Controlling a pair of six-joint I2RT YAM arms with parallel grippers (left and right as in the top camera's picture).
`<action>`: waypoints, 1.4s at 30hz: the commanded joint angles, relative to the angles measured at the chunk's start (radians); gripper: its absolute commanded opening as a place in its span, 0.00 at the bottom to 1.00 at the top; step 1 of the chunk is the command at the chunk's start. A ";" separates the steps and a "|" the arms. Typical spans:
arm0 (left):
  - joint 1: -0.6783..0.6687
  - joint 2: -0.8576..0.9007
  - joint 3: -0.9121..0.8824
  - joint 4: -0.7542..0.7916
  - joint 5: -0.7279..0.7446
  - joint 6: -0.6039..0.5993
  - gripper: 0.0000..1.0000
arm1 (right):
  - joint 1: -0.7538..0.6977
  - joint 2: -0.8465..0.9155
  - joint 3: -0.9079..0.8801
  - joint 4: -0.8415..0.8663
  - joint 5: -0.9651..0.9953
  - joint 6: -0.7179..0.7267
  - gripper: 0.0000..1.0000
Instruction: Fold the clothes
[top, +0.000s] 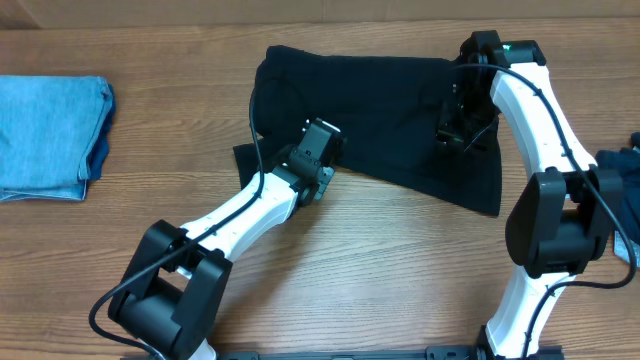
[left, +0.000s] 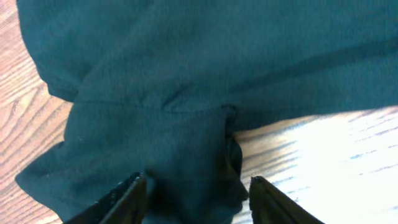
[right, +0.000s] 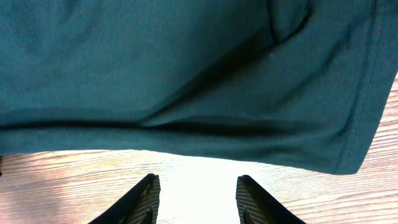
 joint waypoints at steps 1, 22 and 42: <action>-0.008 0.036 0.003 0.020 -0.024 -0.018 0.60 | 0.002 -0.009 0.011 -0.002 -0.002 -0.007 0.44; -0.006 0.022 0.158 -0.214 -0.166 -0.041 0.10 | 0.002 -0.009 0.011 -0.008 -0.002 -0.011 0.43; -0.008 -0.259 0.269 -0.455 -0.164 0.039 0.09 | 0.002 -0.009 0.011 -0.017 0.008 -0.037 0.45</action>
